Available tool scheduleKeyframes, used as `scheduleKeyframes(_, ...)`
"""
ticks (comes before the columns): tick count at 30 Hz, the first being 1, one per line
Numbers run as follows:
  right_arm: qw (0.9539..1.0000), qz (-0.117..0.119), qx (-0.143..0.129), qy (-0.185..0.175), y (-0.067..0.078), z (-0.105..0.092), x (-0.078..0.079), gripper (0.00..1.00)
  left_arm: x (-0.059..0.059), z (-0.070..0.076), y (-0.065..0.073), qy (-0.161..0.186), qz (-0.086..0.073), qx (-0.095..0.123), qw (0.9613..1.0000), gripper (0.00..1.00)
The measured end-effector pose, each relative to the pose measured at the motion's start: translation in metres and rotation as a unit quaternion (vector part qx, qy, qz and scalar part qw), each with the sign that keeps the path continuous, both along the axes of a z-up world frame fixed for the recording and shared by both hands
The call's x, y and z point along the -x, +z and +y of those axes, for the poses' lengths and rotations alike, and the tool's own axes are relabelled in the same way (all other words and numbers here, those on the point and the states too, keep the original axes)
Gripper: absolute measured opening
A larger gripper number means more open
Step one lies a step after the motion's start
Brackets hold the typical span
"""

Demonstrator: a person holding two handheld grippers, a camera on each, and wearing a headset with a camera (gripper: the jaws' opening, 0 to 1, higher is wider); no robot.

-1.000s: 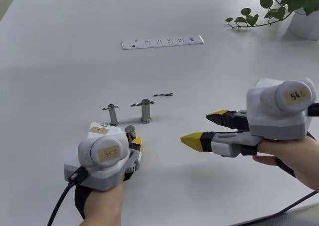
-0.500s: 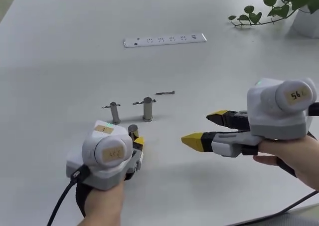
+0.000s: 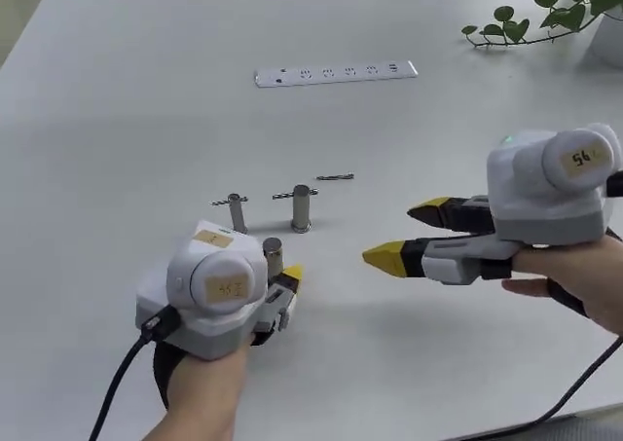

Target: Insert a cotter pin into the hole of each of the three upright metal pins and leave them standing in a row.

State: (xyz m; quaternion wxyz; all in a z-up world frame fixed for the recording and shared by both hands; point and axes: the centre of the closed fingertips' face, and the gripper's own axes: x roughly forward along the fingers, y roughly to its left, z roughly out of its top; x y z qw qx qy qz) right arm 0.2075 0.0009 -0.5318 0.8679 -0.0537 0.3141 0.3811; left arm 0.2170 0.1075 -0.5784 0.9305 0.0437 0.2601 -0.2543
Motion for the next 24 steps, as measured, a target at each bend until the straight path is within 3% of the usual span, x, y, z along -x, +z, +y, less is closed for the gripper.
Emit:
scheduleKeyframes(6, 0.9993, -0.003, 0.021, 0.031, 0.006, 0.001, -0.021, 0.49, -0.003, 0.009, 0.016, 0.008, -0.009, 0.021, 0.9997, 0.37)
scheduleKeyframes(11, 0.9973, -0.005, 0.043, 0.059, 0.007, 0.003, -0.039, 0.47, 0.000, 0.016, 0.020, -0.002, -0.008, 0.022, 0.9997, 0.44)
scheduleKeyframes(19, 0.9893, 0.006, 0.098, 0.108, -0.008, 0.005, -0.072, 0.40, 0.006, 0.025, 0.029, -0.017, -0.003, 0.051, 0.9986, 0.59)
scheduleKeyframes(24, 0.9841, 0.014, 0.121, 0.129, -0.020, 0.008, -0.094, 0.33, 0.009, 0.027, 0.031, -0.034, -0.004, 0.047, 0.9983, 0.69)
